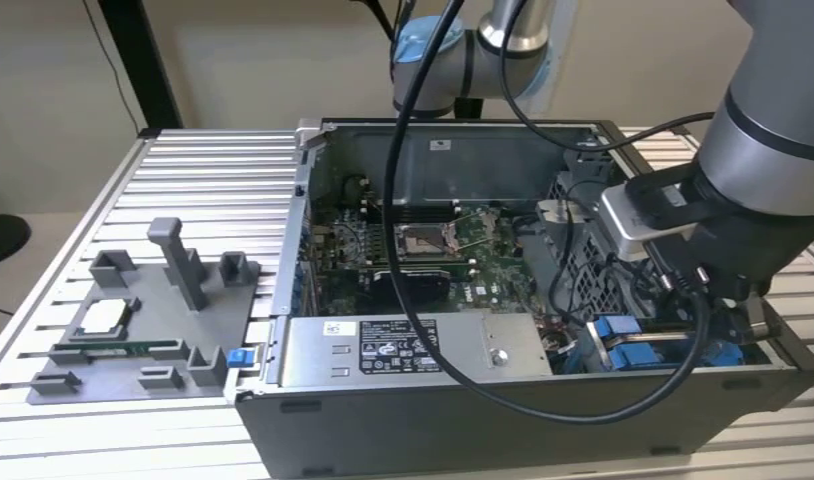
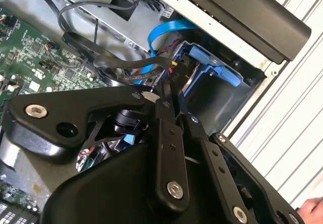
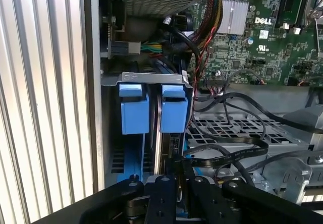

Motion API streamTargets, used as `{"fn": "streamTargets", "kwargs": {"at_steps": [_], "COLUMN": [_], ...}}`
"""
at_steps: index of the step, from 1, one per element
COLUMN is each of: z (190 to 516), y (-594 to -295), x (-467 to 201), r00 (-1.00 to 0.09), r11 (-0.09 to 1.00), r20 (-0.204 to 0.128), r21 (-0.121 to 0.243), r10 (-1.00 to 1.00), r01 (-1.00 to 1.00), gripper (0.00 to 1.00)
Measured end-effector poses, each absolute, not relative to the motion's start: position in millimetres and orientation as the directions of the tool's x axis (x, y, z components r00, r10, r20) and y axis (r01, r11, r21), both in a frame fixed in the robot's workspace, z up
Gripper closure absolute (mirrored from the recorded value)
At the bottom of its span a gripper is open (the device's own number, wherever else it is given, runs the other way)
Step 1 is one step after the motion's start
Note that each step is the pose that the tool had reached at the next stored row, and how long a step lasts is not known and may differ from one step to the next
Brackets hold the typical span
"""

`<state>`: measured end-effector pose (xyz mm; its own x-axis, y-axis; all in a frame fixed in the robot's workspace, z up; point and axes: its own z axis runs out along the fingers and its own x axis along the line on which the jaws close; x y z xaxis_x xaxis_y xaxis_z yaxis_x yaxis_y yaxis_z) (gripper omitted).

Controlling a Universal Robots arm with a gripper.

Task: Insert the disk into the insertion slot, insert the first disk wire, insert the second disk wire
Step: 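Insert the second disk wire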

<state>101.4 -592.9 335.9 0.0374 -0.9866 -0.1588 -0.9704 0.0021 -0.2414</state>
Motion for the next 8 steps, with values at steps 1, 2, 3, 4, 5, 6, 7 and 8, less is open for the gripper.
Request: {"fn": "streamTargets", "kwargs": {"at_steps": [1,2,3,4,5,6,7,8], "z": [335.8,335.7,335.7,335.6,335.3,334.8,334.4,334.1], "y": [-592.9,-592.9,-592.8,-592.8,-592.7,-592.7,-592.7,-592.8], "x": [101.4,101.4,101.3,101.3,101.4,101.4,101.4,101.4], "r00": [0.037,0.037,0.037,0.037,0.037,0.037,0.036,0.036], "r11": [0.002,0.002,0.003,0.003,0.003,0.003,0.003,0.003], "r20": [-0.159,-0.159,-0.159,-0.158,-0.158,-0.158,-0.158,-0.158], "r21": [-0.242,-0.242,-0.242,-0.242,-0.242,-0.243,-0.243,-0.243], "r10": [-0.987,-0.987,-0.987,-0.987,-0.987,-0.987,-0.987,-0.987], "r01": [-0.97,-0.97,-0.97,-0.97,-0.97,-0.97,-0.97,-0.97], "gripper": [1.0,1.0,1.0,1.0,1.0,1.0,1.0,1.0]}}
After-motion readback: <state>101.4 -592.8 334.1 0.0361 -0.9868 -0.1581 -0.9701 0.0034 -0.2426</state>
